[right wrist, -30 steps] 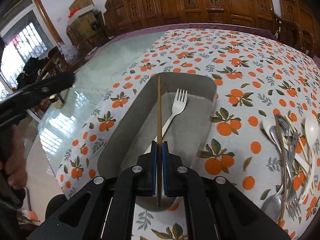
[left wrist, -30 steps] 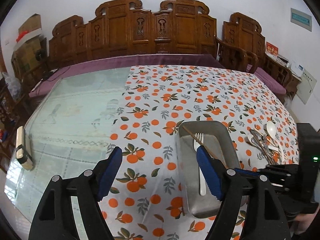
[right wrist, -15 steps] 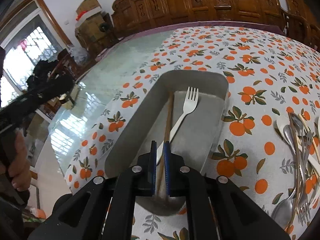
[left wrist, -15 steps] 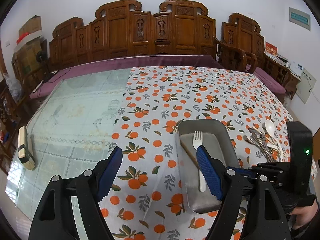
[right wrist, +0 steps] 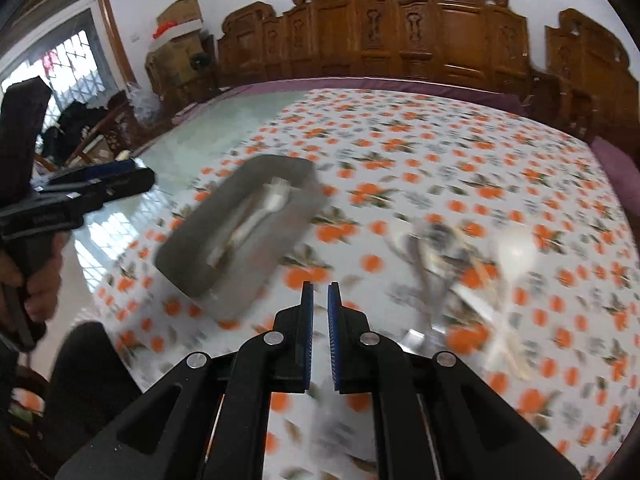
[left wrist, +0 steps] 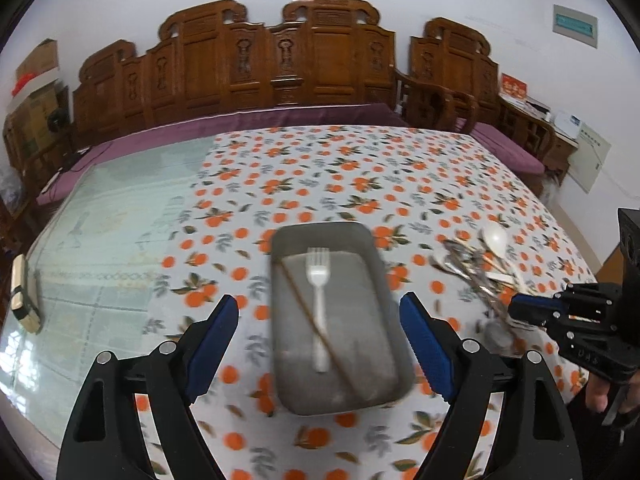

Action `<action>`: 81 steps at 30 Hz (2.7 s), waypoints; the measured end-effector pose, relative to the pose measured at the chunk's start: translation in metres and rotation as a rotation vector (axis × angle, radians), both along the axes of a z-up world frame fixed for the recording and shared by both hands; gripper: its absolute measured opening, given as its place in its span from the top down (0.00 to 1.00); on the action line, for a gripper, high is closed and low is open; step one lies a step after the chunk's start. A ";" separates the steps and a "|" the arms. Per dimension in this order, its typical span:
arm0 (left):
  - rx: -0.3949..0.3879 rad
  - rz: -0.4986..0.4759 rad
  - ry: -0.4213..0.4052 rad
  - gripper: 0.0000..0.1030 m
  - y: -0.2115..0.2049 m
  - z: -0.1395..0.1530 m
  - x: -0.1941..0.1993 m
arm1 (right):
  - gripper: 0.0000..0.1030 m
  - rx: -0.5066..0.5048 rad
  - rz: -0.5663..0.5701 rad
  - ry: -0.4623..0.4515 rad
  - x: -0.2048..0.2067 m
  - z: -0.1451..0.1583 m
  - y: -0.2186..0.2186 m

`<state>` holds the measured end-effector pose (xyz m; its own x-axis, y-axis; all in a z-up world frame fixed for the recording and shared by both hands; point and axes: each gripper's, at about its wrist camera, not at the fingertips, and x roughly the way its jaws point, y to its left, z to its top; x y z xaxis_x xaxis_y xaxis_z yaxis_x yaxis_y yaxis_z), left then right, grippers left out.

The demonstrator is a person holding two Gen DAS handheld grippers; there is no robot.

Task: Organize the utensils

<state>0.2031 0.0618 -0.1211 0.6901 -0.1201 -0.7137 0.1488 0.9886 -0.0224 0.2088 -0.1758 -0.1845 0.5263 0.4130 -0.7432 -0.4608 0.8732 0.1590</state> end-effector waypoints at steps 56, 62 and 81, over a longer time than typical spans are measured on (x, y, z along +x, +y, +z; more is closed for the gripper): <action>0.034 -0.196 0.187 0.25 -0.171 -0.092 0.013 | 0.94 -0.046 -0.160 0.083 -0.007 -0.028 -0.138; 0.004 -0.193 0.223 0.34 -0.190 -0.098 0.032 | 0.94 -0.032 -0.182 0.081 -0.003 -0.026 -0.149; -0.159 -0.160 0.346 0.78 -0.228 -0.126 0.061 | 0.94 0.004 -0.232 0.090 0.002 -0.024 -0.170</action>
<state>0.2640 -0.1664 -0.2475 0.3768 -0.3341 -0.8639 0.2570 0.9338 -0.2491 0.2110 -0.3461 -0.2086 0.5392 0.2921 -0.7899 -0.2317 0.9532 0.1943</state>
